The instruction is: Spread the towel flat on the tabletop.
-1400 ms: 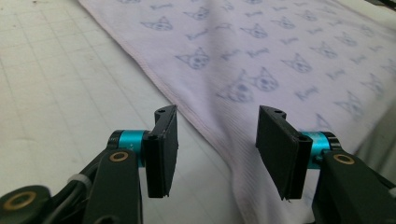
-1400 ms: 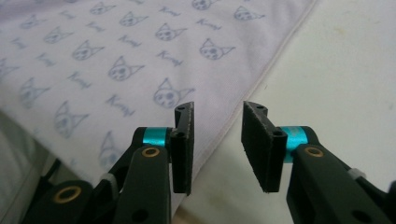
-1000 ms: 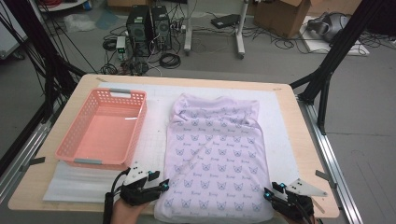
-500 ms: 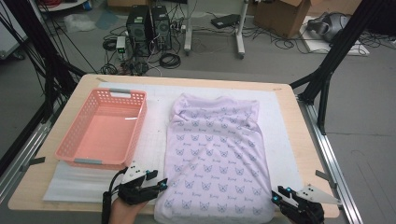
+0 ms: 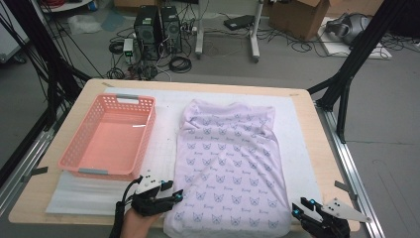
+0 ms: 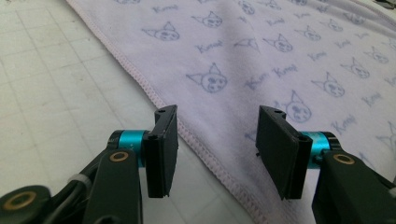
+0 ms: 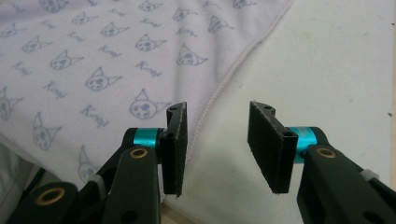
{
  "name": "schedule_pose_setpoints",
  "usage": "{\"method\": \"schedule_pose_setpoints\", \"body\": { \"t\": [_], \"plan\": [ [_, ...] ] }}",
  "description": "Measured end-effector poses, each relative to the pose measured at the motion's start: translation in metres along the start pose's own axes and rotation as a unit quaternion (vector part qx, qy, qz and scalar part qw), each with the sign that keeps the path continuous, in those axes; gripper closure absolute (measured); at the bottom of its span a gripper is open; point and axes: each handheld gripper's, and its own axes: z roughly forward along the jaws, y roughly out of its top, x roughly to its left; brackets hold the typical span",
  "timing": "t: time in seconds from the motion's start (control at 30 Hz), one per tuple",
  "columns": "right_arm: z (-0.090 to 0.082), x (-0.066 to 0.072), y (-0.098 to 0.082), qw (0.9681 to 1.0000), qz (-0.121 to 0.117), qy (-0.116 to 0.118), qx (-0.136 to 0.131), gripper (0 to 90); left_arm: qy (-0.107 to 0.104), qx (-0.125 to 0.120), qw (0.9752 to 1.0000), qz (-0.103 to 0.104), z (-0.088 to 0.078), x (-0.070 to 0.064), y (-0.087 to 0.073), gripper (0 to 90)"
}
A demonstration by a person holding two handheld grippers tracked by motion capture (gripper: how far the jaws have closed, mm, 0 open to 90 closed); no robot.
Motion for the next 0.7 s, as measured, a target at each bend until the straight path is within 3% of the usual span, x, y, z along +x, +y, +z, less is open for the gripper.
{"method": "schedule_pose_setpoints", "body": {
  "t": [0.2, 0.33, 0.6, 0.7],
  "plan": [
    [-0.002, 0.0, 0.0, 1.0, 0.004, 0.0, -0.004, 57.4, 0.006, 0.021, 0.9997, 0.007, 0.01, 0.001, 0.019, 43.8],
    [-0.003, 0.0, 0.001, 1.0, 0.004, -0.002, -0.006, 57.4, 0.007, 0.043, 0.9989, 0.018, 0.019, -0.005, 0.018, 43.4],
    [-0.003, 0.001, 0.001, 1.0, 0.002, 0.001, -0.004, 57.8, 0.038, 0.04, 0.9966, 0.062, 0.024, -0.015, 0.014, 43.3],
    [-0.003, 0.001, 0.001, 1.0, 0.002, 0.002, -0.004, 57.9, 0.051, 0.038, 0.9957, 0.068, 0.023, -0.016, 0.013, 50.2]
  ]
}}
